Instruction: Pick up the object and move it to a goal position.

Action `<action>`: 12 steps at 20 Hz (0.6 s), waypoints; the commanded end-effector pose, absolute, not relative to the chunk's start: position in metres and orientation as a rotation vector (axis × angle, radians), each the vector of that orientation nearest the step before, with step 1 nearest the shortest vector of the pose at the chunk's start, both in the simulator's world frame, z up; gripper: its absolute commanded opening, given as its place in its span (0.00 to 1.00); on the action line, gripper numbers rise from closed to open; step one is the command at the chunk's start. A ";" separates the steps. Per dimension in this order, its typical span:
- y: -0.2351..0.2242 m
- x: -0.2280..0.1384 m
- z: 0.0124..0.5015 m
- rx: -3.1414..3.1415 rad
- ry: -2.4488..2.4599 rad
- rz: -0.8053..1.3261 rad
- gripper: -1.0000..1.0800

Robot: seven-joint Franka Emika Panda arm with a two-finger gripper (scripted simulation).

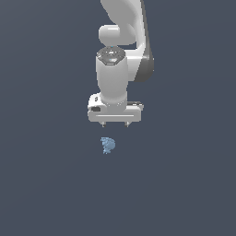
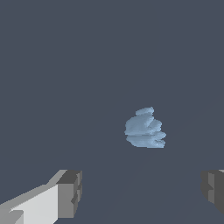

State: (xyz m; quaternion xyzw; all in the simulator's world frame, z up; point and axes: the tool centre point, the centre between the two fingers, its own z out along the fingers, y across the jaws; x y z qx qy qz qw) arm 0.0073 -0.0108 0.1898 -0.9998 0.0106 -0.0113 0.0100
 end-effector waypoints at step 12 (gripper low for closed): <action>0.007 0.004 0.198 -3.128 -0.067 -0.015 0.96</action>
